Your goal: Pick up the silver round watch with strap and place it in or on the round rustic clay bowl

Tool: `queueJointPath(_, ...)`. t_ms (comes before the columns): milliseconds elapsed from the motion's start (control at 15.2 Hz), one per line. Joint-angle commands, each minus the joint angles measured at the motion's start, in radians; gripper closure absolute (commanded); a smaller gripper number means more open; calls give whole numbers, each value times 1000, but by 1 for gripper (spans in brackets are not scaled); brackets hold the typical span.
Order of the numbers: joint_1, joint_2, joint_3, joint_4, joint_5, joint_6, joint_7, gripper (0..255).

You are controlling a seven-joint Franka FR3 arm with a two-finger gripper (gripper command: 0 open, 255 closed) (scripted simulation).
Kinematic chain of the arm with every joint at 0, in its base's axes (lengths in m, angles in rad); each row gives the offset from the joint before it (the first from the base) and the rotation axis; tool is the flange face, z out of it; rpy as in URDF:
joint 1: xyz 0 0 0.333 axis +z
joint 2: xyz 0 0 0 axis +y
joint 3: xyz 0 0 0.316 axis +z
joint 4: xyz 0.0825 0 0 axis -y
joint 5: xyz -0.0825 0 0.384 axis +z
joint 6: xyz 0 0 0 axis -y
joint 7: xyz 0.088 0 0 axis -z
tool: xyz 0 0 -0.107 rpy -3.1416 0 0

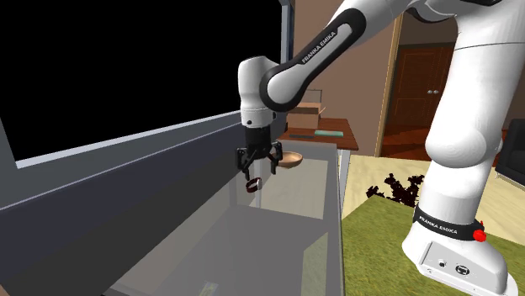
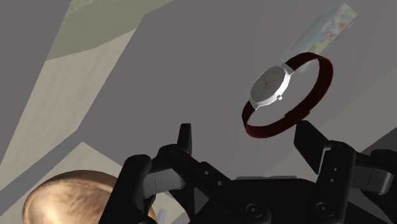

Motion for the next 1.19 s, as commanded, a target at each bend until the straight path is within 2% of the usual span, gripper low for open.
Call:
queueJointPath(0, -3, -10, -3, 11, 17, 28, -12, 255)
queueJointPath(396, -3, -66, -7, 47, 62, -51, -48, 255)
queueJointPath(462, -1, -44, -2, 29, 52, -63, -44, 255)
queueJointPath(528, -1, -44, -2, 29, 52, -63, -44, 0)
queueJointPath(660, 16, -91, 39, 26, 33, -91, 339, 0)
queueJointPath(792, 22, -90, 95, 69, -16, -148, 744, 0)
queueJointPath(858, 23, -87, 101, 75, -21, -154, 780, 0)
queueJointPath(1122, 18, -56, 104, 44, -49, -102, 800, 0)
